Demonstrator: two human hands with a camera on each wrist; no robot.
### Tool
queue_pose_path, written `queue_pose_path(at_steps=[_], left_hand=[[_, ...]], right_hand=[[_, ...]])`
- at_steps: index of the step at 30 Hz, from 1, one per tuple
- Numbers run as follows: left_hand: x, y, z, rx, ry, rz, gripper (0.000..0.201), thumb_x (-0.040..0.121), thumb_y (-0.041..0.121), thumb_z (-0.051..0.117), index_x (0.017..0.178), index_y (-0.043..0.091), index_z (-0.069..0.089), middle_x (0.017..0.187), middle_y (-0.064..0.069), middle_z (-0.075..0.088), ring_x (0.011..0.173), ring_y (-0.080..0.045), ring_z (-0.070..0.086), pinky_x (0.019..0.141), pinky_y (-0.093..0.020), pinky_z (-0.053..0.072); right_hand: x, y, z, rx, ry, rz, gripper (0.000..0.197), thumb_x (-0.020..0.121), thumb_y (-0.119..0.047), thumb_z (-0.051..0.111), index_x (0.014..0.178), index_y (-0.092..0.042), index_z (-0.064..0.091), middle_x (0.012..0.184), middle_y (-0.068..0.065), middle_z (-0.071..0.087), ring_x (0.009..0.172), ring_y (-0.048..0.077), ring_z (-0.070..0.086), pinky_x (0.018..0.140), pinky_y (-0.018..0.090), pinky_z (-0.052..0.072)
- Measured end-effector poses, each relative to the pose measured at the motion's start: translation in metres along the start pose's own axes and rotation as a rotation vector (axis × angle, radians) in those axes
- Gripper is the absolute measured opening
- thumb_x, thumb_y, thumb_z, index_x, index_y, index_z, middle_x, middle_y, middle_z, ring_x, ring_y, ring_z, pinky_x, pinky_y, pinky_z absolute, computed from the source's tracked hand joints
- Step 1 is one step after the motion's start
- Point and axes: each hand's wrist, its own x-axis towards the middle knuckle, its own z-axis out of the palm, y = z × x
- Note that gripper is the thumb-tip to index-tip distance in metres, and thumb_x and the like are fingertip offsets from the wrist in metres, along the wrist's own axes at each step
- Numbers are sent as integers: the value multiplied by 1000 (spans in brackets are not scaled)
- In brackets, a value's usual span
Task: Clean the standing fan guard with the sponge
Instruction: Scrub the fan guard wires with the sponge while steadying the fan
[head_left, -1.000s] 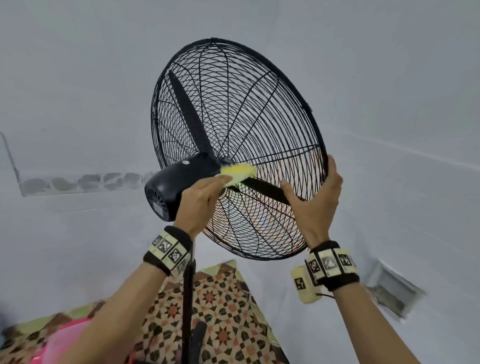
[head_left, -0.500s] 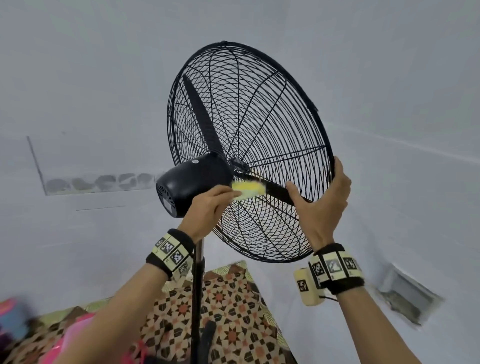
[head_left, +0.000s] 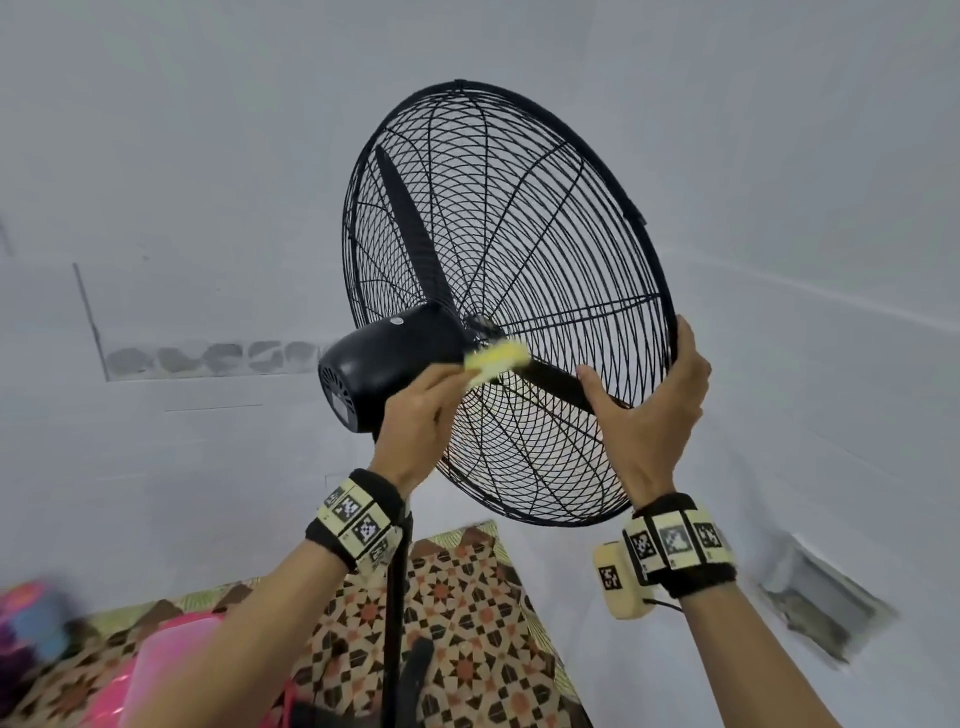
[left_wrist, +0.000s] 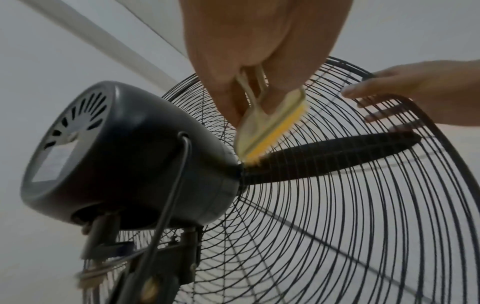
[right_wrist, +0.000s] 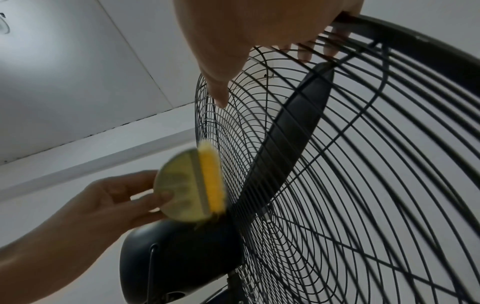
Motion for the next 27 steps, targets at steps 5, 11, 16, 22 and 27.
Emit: queue_pose_path(at_steps=[5,11,16,22,27], left_hand=[[2,2,12,-1,-80,31,28,103,2,61,127,8,73,128,-7,69,108,-20,69,95,-36,60],[7,3,-3,-1,13,19,25,103,2,61,124,6,75,126,-9,70,97,-13,67,88,-24,58],[3,11,10,-27,-23,41,27,103,1,60,126,6,74,124,-8,70,104,-20,70,92,-34,61],[-2,12,-3,-39,24,43,27,102,0,62,125,6,74,125,-8,70,99,-16,69,87,-28,60],[6,20,11,-76,28,35,28,102,0,60,125,8,74,125,-6,69,106,-18,68,93,-33,60]], right_hand=[[-1,-2,1,8,8,-7,102,76,-49,88,155,-24,29,145,2,46,134,20,42,107,48,32],[-5,-3,1,-22,15,-24,103,77,-49,87,156,-23,28,146,4,46,135,21,41,106,48,33],[-7,-7,2,-18,25,-16,102,77,-49,87,156,-23,28,147,3,46,136,20,40,104,47,32],[-4,-5,-6,-10,-7,18,110,71,-57,90,156,-26,27,152,5,40,142,21,38,112,55,40],[3,-3,-6,57,-55,163,104,64,-74,85,146,-25,44,136,-6,59,126,15,57,109,51,48]])
